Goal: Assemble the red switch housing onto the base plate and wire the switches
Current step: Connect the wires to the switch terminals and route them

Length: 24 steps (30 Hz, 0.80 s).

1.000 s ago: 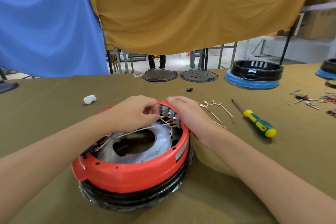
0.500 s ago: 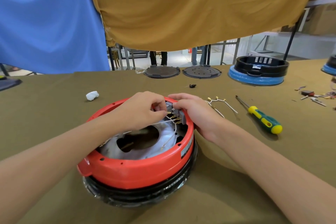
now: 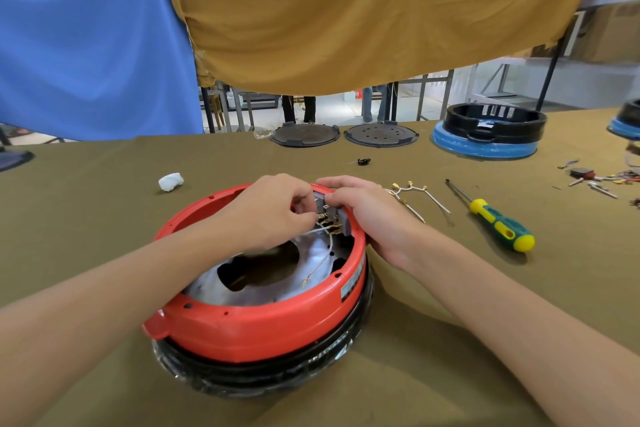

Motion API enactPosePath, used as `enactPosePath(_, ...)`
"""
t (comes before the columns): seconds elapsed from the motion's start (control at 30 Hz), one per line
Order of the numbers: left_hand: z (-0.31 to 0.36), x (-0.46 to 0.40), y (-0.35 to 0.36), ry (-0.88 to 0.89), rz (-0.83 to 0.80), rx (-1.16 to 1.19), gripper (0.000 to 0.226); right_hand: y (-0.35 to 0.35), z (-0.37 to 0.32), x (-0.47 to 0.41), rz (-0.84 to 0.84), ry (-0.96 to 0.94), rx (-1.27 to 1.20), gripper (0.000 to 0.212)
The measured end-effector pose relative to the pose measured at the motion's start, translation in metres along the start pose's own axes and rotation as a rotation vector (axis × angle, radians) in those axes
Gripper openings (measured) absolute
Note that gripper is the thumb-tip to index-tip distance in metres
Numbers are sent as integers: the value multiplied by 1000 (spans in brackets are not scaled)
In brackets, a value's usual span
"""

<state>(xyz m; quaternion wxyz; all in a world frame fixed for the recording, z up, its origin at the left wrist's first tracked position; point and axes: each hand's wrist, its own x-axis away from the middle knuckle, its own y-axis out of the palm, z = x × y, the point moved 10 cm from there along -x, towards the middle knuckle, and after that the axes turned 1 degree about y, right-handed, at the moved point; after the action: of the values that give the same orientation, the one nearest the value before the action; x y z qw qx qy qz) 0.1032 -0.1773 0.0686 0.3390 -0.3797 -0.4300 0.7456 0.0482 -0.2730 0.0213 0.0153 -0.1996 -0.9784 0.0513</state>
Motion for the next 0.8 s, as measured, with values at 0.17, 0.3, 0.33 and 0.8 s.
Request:
enactPosePath(0.17, 2, 1, -3, -2, 23, 7, 20, 0, 1, -1, 0, 3, -3, 34)
enactPosePath(0.3, 1, 2, -2, -13, 13, 7, 21, 0, 2, -2, -6, 3, 2, 34)
enactPosePath(0.33, 1, 2, -2, -13, 9, 2, 21, 0, 2, -2, -7, 1, -7, 34)
enactPosePath(0.8, 4, 2, -1, -15, 14, -21, 20, 0, 1, -2, -4, -5, 23, 34)
